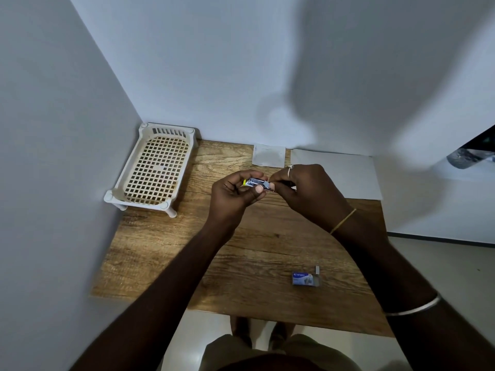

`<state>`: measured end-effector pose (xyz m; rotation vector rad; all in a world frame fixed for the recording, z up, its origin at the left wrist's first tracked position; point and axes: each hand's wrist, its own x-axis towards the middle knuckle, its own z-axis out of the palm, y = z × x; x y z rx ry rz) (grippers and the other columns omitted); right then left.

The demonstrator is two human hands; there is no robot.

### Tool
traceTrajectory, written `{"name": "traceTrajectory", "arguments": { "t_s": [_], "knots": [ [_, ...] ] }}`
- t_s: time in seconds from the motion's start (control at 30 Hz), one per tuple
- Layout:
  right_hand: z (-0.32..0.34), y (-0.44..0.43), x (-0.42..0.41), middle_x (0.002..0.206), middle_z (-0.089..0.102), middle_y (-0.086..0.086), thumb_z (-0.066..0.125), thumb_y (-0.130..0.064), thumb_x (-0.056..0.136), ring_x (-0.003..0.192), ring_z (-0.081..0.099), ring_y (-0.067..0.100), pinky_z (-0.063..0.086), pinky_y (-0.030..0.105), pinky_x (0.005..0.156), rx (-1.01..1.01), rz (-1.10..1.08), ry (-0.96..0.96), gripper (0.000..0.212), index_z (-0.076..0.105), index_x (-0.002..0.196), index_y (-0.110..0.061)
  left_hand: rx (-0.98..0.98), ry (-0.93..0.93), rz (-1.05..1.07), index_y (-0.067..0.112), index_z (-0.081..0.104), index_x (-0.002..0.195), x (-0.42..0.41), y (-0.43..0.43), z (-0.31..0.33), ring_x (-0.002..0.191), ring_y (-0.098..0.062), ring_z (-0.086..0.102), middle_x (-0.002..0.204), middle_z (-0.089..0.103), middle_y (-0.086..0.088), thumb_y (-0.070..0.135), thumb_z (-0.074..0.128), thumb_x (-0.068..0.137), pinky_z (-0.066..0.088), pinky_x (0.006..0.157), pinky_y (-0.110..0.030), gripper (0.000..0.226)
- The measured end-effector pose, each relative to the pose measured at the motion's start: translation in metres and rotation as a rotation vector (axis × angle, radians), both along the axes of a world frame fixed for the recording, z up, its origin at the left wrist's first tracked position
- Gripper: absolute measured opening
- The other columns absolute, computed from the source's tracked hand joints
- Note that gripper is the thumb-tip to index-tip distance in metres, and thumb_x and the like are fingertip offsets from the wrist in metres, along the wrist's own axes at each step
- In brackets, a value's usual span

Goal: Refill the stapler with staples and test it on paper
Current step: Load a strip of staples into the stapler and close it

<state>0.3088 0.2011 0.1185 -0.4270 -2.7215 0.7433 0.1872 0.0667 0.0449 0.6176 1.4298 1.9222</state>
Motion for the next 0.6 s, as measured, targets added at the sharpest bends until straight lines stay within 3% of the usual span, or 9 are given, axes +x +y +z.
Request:
{"name": "traceTrajectory", "arguments": {
  "t_s": [0.17,0.27,0.43,0.53,0.6],
  "knots": [
    [0.0036,0.0056,-0.0019,0.082,0.076,-0.004,0.070,-0.022,0.091,0.071,0.063,0.008,0.044,0.024,0.064,-0.121,-0.027,-0.097,0.011,0.080,0.094,-0.021,-0.008,-0.005,-0.023,-0.001,0.071,0.108,0.0030,-0.0028,0.0000,0.100,-0.031,0.072,0.104,0.075,-0.019,-0.010,0.069,0.087,0.062,0.085,-0.039,0.023],
    [0.0055,0.0068,-0.0029,0.085,0.076,-0.002,0.068,-0.019,0.091,0.075,0.064,0.012,0.049,0.030,0.069,-0.106,-0.005,-0.143,0.011,0.079,0.095,-0.019,-0.019,-0.019,-0.031,0.000,0.071,0.108,0.0044,-0.0030,0.0000,0.099,-0.030,0.073,0.102,0.076,-0.017,-0.012,0.069,0.087,0.062,0.084,-0.037,0.024],
    [0.0050,0.0010,-0.0001,0.098,0.074,0.004,0.060,-0.014,0.094,0.089,0.066,0.025,0.053,0.039,0.075,0.128,0.070,-0.129,0.027,0.074,0.114,-0.024,-0.037,-0.026,-0.023,-0.010,0.065,0.120,0.0053,-0.0020,0.0003,0.094,-0.025,0.074,0.102,0.074,-0.021,-0.014,0.066,0.088,0.062,0.081,-0.034,0.032],
    [0.0024,0.0021,-0.0005,0.105,0.067,0.001,0.049,-0.017,0.098,0.094,0.065,0.024,0.053,0.038,0.075,0.356,0.169,-0.249,0.032,0.068,0.120,-0.030,-0.051,-0.031,-0.030,-0.007,0.065,0.123,0.0050,-0.0031,0.0001,0.097,-0.022,0.074,0.105,0.077,-0.007,-0.015,0.065,0.088,0.062,0.081,-0.034,0.036],
    [0.0019,0.0043,-0.0011,0.106,0.066,-0.002,0.047,-0.018,0.098,0.095,0.064,0.021,0.052,0.037,0.076,0.367,0.188,-0.271,0.031,0.067,0.118,-0.031,-0.060,-0.031,-0.035,-0.006,0.066,0.123,0.0054,-0.0035,-0.0012,0.099,-0.021,0.074,0.106,0.078,-0.003,-0.014,0.066,0.088,0.062,0.081,-0.033,0.037]
  ]
}}
